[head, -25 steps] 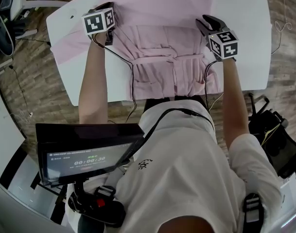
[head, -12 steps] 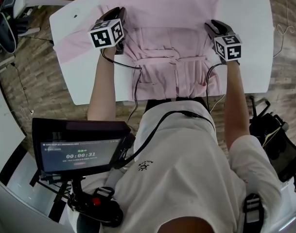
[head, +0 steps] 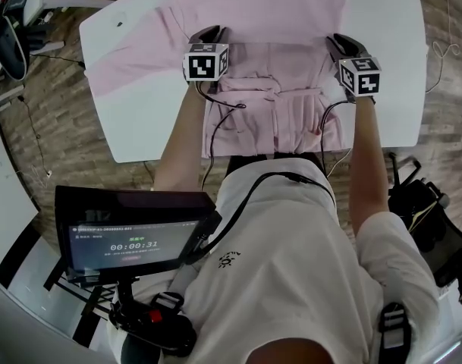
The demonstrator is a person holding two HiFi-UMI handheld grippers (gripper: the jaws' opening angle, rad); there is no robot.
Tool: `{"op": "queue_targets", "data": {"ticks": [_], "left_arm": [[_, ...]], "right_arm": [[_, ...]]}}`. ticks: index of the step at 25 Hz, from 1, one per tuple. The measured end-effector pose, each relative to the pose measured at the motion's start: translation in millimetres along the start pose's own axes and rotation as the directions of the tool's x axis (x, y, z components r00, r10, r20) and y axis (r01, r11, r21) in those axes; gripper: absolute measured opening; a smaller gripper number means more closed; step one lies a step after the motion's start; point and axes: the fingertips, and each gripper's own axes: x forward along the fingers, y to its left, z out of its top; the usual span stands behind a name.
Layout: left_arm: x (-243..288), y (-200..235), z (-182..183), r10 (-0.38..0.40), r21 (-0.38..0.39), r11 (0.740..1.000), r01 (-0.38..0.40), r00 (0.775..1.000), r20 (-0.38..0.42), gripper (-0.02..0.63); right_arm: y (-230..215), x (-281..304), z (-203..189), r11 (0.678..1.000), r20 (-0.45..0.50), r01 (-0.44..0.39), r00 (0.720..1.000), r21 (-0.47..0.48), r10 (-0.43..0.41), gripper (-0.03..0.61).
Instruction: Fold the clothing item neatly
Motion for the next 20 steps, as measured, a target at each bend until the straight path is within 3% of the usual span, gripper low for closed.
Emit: {"op": "queue_targets", "data": {"ticks": [6, 12, 16, 20], "left_arm": [[-4, 7, 7, 0.024, -0.053, 0.998, -0.024, 1.0, -0.005, 0.04], [-14, 5, 14, 0.042, -0.057, 0.998, -0.04, 0.998, 0.035, 0.04], [-8, 5, 5, 0.066, -0.043, 0.997, -0.066, 0.998, -0.002, 0.04], [-3, 7, 2, 0.065, -0.066, 0.996, -0.065, 0.998, -0.011, 0.04]], "right_arm": [[0, -3, 8, 1.0, 0.027, -0.012, 1.0, 0.016, 0.012, 0.097], [-25, 10, 56, 1.0, 0.127, 0.007, 0.992, 0.015, -0.009, 0.097], [-53, 34, 69, 0.999, 0.109, 0.046, 0.993, -0.02, -0.044, 0.095], [-74, 43, 57, 0.997, 0.043, 0.076, 0.996, -0.018, -0.075, 0.035]]}}
